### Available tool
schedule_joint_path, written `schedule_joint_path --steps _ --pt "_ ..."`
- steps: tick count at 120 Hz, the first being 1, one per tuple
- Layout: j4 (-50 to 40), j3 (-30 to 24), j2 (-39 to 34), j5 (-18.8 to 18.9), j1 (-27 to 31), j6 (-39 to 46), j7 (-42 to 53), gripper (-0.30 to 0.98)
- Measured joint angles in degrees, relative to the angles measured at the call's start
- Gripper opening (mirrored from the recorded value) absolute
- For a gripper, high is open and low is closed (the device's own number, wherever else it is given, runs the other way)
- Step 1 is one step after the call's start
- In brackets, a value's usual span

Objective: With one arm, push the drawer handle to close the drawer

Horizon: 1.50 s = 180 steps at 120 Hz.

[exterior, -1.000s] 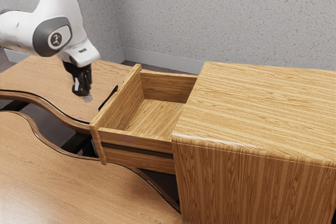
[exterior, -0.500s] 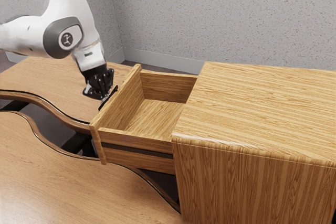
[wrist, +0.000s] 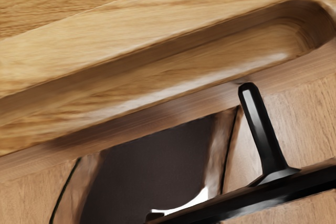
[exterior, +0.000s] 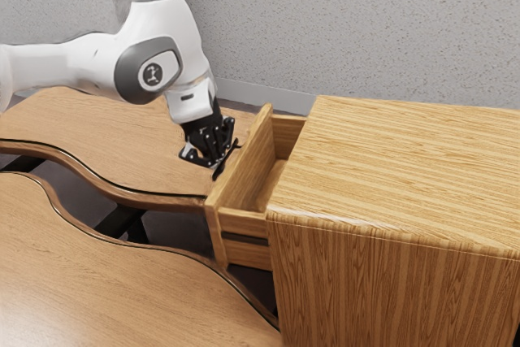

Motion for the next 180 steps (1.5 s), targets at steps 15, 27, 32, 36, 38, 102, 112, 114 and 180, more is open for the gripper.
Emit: schedule_joint_path --steps 15,27,32,36,38,102,112,114,180 --pt "0.5 -2.6 0.8 -0.1 0.7 1.4 -0.9 -0.1" --pt "0.8 -4.6 1.1 -0.1 1.2 2.6 -2.1 -0.09" --pt "0.8 -5.3 1.3 -0.1 1.3 3.2 -2.6 -0.09" --pt "0.9 -5.9 1.4 -0.1 1.4 3.6 -3.1 -0.09" --pt "0.9 -6.1 1.4 -0.1 1.4 3.9 -3.4 -0.09" --pt "4.1 -11.3 5.3 0.4 2.3 11.4 -13.2 -0.11" --pt "3.4 -11.1 4.9 0.4 1.9 11.9 -14.6 -0.1" --pt "3.0 -11.0 4.6 0.4 1.7 11.9 -14.8 -0.1" --pt "11.3 5.5 -4.9 7.2 2.8 -12.0 -32.0 0.51"
